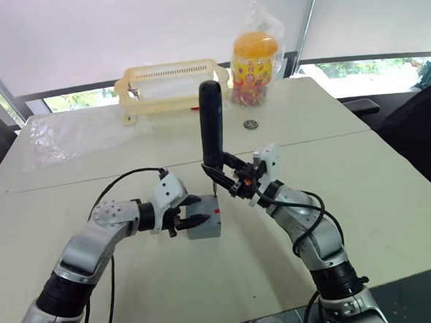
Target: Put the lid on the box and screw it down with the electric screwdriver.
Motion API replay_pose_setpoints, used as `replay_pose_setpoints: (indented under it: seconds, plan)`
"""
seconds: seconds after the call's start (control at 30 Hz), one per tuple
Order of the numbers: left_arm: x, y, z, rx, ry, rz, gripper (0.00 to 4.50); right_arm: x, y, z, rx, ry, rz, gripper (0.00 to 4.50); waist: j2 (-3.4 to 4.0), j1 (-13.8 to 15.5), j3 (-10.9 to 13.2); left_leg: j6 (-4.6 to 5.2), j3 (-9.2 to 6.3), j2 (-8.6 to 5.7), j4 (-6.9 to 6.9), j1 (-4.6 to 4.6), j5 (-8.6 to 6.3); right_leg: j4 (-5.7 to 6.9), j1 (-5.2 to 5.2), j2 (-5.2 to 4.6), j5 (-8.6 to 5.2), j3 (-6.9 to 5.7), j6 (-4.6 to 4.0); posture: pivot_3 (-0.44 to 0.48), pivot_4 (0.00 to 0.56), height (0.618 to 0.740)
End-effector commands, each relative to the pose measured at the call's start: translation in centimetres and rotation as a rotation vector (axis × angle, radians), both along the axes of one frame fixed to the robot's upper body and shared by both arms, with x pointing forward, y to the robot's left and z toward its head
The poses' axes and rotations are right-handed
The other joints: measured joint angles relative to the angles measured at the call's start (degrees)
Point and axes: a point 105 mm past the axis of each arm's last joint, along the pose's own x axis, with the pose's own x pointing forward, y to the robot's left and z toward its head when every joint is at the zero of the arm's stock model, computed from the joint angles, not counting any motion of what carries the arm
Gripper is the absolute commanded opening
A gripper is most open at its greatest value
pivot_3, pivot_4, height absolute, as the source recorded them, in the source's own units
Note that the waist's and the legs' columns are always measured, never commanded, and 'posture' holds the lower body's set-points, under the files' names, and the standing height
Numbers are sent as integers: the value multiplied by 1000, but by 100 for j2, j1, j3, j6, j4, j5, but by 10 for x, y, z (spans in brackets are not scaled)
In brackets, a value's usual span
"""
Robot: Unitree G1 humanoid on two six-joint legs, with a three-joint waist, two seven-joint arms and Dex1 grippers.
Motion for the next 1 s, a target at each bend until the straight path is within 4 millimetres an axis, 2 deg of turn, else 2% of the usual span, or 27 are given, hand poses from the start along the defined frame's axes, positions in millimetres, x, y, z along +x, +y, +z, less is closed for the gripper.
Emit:
replay_pose_setpoints:
  seconds: [0.03,0.23,0.5,1.0]
  plan:
    - [-2,4,-12,34,41,16,2569,-1,0,-22,-67,53,-1,1758,0,0,-11,0,0,0,0,1,0,0,2,0,0,0,0,0,150,740]
    - [-2,4,-13,32,40,18,2569,-4,1,-37,-114,85,8,1758,-2,2,-65,0,0,0,-1,4,0,-3,6,0,-1,0,0,0,150,740]
    - [-2,4,-14,30,42,19,2569,-3,5,-37,-71,93,6,1758,-6,1,-78,0,0,0,-2,8,0,-4,10,0,-2,0,-1,0,150,740]
    - [-2,6,-15,32,39,26,2569,1,7,-53,-63,139,-4,1758,-6,-3,-104,1,0,0,-7,21,-1,-5,21,1,-6,0,-5,0,150,740]
